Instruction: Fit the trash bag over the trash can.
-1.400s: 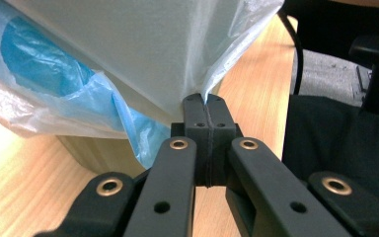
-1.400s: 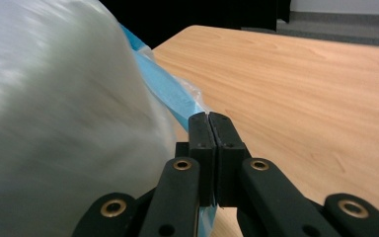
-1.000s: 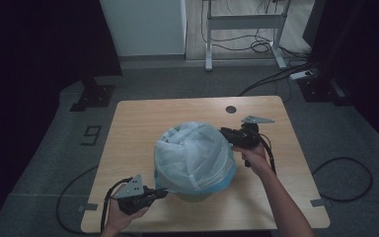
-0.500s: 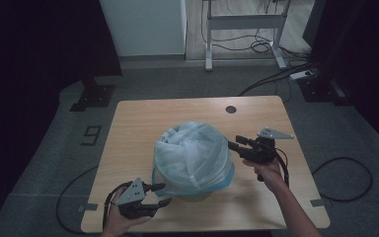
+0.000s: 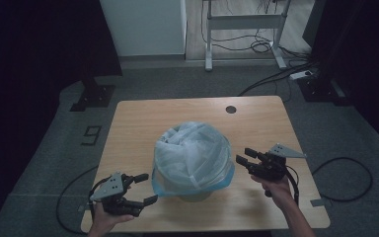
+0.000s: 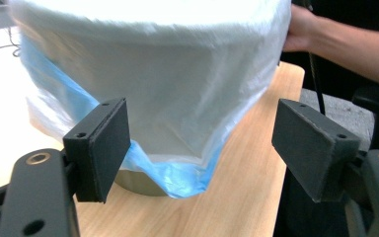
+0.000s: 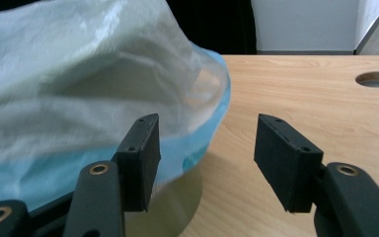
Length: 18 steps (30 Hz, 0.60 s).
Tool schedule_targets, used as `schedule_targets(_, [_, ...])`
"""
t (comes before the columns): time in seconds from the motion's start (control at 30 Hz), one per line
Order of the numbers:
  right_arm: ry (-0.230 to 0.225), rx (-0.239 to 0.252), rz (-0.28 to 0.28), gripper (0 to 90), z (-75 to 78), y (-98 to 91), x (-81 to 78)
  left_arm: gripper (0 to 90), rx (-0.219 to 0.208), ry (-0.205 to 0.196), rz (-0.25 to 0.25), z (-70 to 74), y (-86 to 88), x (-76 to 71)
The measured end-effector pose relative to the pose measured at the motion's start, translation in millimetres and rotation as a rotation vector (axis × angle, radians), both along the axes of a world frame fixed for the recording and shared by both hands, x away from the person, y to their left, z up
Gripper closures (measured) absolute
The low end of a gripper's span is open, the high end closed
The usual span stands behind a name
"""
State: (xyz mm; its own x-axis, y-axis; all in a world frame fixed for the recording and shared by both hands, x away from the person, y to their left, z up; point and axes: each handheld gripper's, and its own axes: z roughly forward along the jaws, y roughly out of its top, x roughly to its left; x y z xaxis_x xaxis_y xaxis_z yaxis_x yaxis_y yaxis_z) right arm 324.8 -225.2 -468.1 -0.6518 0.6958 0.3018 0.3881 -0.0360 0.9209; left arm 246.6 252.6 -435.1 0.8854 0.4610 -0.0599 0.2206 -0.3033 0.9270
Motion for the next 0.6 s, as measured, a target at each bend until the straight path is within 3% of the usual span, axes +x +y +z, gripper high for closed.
schedule_targets(0.33, [-0.012, 0.007, -0.021, 41.5, -14.1, -10.5, -26.5, 22.8, -0.026, -0.018, 0.019, 17.3, -1.2, 13.1])
schedule_targets(0.6, [-0.01, 0.06, 0.061, 34.4, -12.9, 0.6, -52.2, 23.5, -0.026, -0.023, 0.011, 21.4, -13.5, 20.6])
